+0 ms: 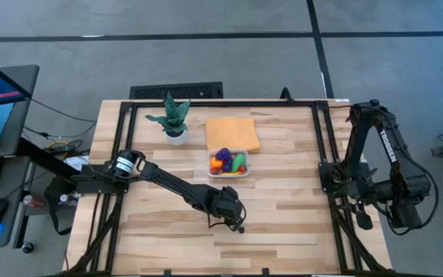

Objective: Pick and placing Produce into tupperware
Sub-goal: Put the brown potato into the transparent bin

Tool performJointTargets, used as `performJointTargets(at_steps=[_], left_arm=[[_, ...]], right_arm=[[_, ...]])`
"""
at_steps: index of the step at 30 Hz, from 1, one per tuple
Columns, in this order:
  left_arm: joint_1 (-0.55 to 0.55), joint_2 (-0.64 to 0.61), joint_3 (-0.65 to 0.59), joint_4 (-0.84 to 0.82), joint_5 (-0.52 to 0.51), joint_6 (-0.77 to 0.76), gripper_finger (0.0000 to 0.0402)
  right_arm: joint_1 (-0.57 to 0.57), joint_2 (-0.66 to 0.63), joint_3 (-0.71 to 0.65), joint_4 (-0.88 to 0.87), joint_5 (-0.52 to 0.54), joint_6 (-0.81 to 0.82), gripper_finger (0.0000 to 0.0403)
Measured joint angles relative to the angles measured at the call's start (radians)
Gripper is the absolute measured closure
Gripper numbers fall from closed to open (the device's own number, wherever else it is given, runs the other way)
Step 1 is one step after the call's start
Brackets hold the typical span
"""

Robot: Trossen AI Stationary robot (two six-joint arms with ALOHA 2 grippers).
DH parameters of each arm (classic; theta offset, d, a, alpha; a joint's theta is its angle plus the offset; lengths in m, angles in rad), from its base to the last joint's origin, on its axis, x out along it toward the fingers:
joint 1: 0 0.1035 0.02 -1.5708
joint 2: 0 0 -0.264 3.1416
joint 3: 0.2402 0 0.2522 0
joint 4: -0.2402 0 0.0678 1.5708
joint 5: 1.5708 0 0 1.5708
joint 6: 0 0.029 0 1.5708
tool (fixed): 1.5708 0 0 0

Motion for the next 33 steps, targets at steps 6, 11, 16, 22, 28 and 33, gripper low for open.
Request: performJointTargets(at_steps=[6, 11, 16, 22, 28, 33], left_arm=[[0.0, -0.001, 0.0, 0.034, -0.013, -0.002, 0.0206], [0.0, -0.001, 0.0, 0.062, -0.017, -0.009, 0.0206], [0.002, -0.001, 0.033, 0.076, -0.035, 0.003, 0.0206], [0.026, -0.002, 0.142, 0.025, -0.111, 0.099, 0.0206], [0.062, -0.002, 0.28, -0.131, -0.189, 0.196, 0.0206], [0.091, -0.003, 0.386, -0.323, -0.271, 0.24, 0.0206]], right_arm=[[0.0, 0.0, 0.0, 0.0, 0.0, 0.0, 0.0274], [0.0, 0.0, 0.0, -0.001, 0.0, 0.0, 0.0274], [0.0, 0.0, 0.0, -0.001, 0.0, 0.0, 0.0274], [0.0, 0.0, 0.0, -0.001, 0.0, 0.0, 0.0274], [0.0, 0.0, 0.0, -0.001, 0.001, 0.024, 0.0274], [0.0, 0.0, 0.0, 0.004, 0.001, 0.026, 0.0274]])
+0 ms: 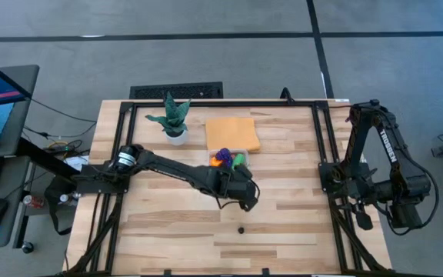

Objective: Pick and placing Produce into tupperware
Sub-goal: Put the brown potato into the transparent bin

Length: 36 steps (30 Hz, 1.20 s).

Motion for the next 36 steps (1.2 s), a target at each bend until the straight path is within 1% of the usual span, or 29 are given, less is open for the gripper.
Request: performJointTargets(at_steps=[5, 7, 14, 20, 27, 32, 36], left_arm=[[0.039, 0.0, 0.055, -0.136, -0.041, 0.015, 0.0206], [0.057, 0.0, 0.057, -0.167, -0.041, 0.015, 0.0206], [0.113, 0.0, 0.057, -0.27, -0.041, 0.015, 0.0206], [0.153, 0.0, 0.057, -0.244, -0.041, 0.058, 0.0206], [0.193, 0.0, 0.055, -0.165, -0.051, 0.121, 0.0206], [0.22, 0.0, 0.055, -0.081, -0.05, 0.138, 0.0206], [0.229, 0.0, 0.055, -0.049, -0.049, 0.147, 0.0206]], right_arm=[[0.0, 0.0, 0.0, 0.0, 0.01, 0.0, 0.0274], [0.0, 0.0, 0.0, 0.0, 0.024, 0.001, 0.0274], [0.0, 0.0, 0.0, 0.0, 0.025, 0.0, 0.0274], [0.0, 0.0, 0.0, -0.004, 0.025, 0.0, 0.0274], [0.0, 0.0, 0.0, -0.01, 0.026, 0.0, 0.0274], [0.0, 0.0, 0.0, -0.012, 0.072, 0.0, 0.0274], [0.0, 0.0, 0.0, -0.012, 0.075, 0.0, 0.0274]])
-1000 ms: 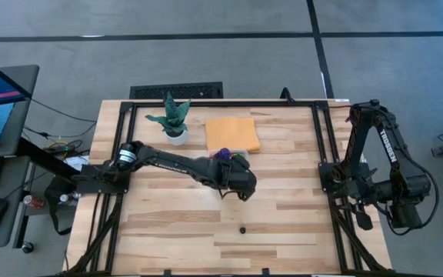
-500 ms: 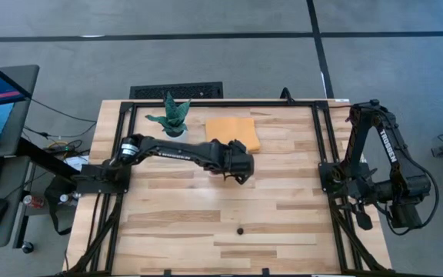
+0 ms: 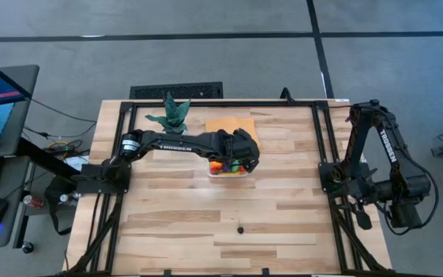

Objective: Pick and placing Produce into tupperware
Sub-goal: Put the brown potato into the transparent bin

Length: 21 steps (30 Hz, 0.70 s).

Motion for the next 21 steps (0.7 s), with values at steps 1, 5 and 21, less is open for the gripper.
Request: performJointTargets(at_steps=[1, 5, 21], left_arm=[[0.0, 0.0, 0.0, 0.002, 0.001, -0.001, 0.0206], [-0.007, 0.0, -0.03, 0.02, -0.004, -0.025, 0.0206], [-0.038, 0.026, -0.056, 0.029, -0.058, -0.068, 0.0206]], right_arm=[[0.0, 0.0, 0.0, 0.0, 0.0, 0.0, 0.0274], [0.0, 0.0, 0.0, -0.001, 0.0, -0.001, 0.0274], [0.0, 0.0, 0.0, -0.006, 0.004, -0.034, 0.0274]])
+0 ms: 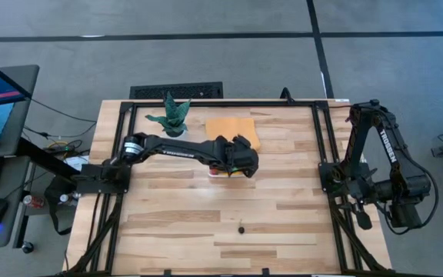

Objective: Pick and placing Produce into tupperware
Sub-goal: Put the brown potato into the transparent bin, then put the black cherry into the transparent bin

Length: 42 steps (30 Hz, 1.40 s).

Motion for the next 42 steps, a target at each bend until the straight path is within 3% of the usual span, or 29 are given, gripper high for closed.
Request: performJointTargets(at_steps=[6, 24, 42], left_arm=[[-0.006, 0.052, -0.001, 0.014, 0.058, -0.001, 0.0206], [-0.007, 0.059, -0.002, -0.004, 0.041, 0.019, 0.0204], [-0.008, 0.05, 0.0, 0.052, 0.078, 0.03, 0.0155]], right_arm=[[0.0, 0.0, 0.0, 0.002, 0.002, 0.0, 0.0274], [0.0, 0.0, 0.0, 0.001, 0.001, 0.0, 0.0274], [0.0, 0.0, 0.0, 0.001, 0.002, 0.007, 0.0274]])
